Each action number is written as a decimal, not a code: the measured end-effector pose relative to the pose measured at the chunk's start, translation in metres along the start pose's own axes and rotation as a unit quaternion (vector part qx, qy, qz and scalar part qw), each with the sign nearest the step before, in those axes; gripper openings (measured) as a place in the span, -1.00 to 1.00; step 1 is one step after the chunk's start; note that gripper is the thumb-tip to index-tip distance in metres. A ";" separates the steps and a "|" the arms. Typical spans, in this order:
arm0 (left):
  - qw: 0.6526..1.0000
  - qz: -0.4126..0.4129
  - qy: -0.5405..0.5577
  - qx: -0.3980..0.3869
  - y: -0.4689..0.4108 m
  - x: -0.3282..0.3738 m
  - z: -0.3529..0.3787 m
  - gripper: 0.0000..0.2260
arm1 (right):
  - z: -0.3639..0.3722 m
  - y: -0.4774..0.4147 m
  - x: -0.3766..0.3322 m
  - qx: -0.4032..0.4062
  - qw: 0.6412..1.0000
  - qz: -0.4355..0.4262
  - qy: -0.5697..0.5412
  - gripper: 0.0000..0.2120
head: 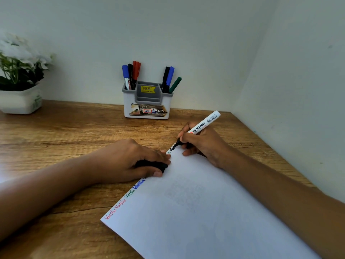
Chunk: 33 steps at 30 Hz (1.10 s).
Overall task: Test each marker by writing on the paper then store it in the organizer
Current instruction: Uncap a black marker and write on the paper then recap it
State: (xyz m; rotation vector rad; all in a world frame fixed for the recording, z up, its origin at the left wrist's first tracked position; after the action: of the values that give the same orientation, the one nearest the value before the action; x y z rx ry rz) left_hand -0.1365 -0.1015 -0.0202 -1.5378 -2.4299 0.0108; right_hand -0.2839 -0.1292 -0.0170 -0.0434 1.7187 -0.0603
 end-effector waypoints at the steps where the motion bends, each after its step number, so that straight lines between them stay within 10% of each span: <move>1: 1.000 -0.001 0.002 0.000 0.000 0.000 0.000 -0.52 | 0.000 0.000 0.000 0.000 1.000 -0.002 0.002 -0.91; 33: 1.000 -0.007 0.002 -0.013 0.000 0.001 0.000 -0.47 | -0.007 -0.005 0.004 0.047 0.998 0.022 -0.021 -0.87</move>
State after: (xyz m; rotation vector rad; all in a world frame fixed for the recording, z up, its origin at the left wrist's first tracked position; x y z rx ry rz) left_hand -0.1372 -0.1004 -0.0200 -1.5296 -2.4471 -0.0275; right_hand -0.2915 -0.1339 -0.0196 0.0632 1.6715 -0.1074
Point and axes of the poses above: each hand's wrist, its own y-axis away from the middle knuckle, its own z-axis out of the palm, x = y × z, the point moved 9 cm from there along -y, towards the middle knuckle, and after that the axes turned 5 degrees about -y, right-handed, at the moved point
